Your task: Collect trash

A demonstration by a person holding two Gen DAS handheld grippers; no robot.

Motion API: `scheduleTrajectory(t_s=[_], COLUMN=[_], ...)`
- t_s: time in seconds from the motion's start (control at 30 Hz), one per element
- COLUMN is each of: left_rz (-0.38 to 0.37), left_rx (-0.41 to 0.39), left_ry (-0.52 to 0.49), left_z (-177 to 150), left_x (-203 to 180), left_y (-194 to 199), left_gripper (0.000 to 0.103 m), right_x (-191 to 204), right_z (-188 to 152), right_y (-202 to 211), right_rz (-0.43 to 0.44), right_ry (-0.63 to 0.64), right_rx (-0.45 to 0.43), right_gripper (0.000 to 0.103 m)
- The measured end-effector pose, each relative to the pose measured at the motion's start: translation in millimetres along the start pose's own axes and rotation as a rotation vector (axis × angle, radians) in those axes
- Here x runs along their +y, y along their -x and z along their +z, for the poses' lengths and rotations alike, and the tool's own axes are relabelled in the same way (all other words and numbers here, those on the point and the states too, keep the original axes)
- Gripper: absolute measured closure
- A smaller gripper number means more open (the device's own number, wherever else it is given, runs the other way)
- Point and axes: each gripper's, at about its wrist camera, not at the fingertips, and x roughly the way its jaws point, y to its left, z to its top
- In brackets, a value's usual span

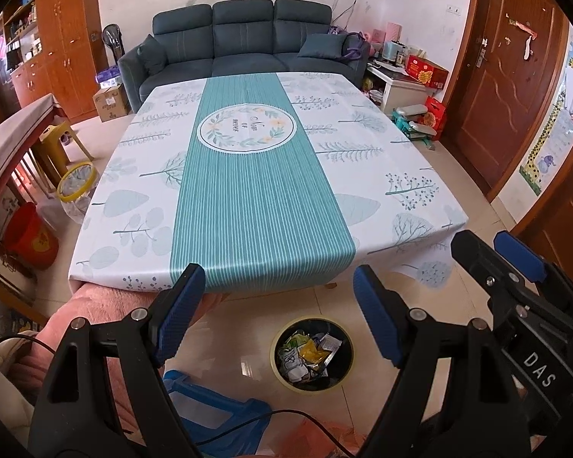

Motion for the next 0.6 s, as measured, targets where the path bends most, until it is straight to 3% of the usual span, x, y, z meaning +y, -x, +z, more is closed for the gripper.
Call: scheduleTrajectory(t_s=[0.6], left_rz=[0.01], left_rx=[-0.023], left_ry=[0.007], left_z=[-3.4], left_x=[1.6], left_y=[1.7], left_gripper=[0.025], right_x=[4.5], right_z=[-1.0], right_y=[-1.7], right_rz=[0.01], right_ry=[0.0], right_rx=[-0.011], right_gripper=[0.033])
